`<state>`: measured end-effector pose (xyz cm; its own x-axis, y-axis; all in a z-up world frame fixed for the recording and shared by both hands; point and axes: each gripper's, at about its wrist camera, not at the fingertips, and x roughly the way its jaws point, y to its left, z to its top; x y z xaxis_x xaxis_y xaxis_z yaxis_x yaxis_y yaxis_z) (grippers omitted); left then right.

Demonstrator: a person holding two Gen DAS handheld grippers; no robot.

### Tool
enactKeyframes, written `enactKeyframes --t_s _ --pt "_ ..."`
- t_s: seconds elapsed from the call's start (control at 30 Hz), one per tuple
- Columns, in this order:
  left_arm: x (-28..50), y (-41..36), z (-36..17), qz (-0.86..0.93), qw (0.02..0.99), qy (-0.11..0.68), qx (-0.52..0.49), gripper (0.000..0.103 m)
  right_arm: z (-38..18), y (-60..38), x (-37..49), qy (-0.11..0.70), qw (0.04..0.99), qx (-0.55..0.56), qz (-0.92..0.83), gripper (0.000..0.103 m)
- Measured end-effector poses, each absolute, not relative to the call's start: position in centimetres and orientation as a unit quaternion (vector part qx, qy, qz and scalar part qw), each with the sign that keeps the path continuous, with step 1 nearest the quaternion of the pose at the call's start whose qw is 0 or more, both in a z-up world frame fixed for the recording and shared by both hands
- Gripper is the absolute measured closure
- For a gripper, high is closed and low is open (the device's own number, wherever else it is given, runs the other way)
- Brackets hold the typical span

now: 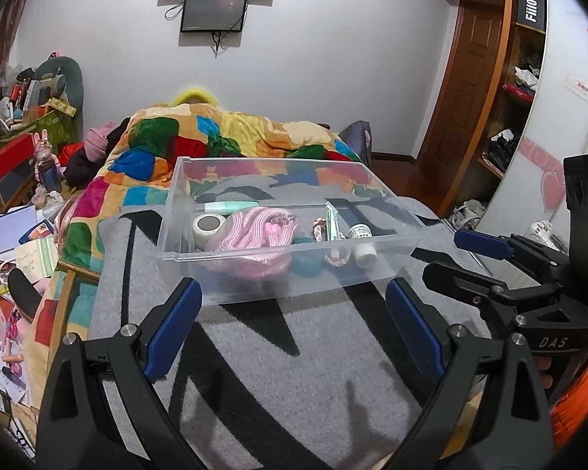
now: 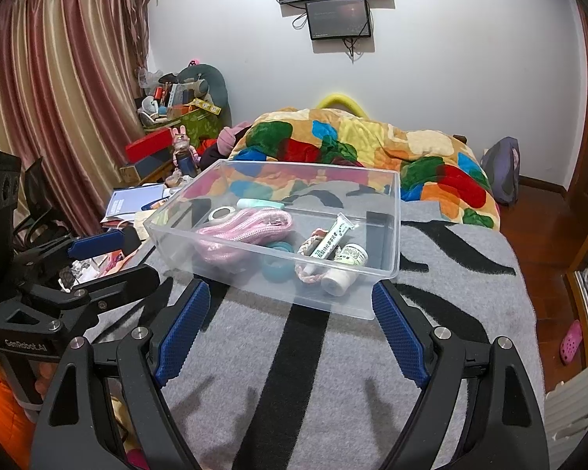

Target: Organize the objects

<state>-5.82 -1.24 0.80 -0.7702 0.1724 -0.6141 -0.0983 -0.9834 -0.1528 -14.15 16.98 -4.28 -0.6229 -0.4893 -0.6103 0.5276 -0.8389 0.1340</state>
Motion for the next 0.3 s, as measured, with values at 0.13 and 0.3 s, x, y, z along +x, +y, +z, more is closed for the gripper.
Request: enactKeyframes --t_s 0.13,0.3 --pt "-5.8 -1.31 0.77 0.939 0.071 -0.057 -0.331 0.007 -4.47 16.89 -14.19 0.028 0.282 0.332 -0.9 0.02" --pt "-5.93 -1.27 0.66 0.938 0.072 -0.058 -0.335 0.007 -4.68 16.86 -14.16 0.027 0.282 0.335 -0.899 0.02"
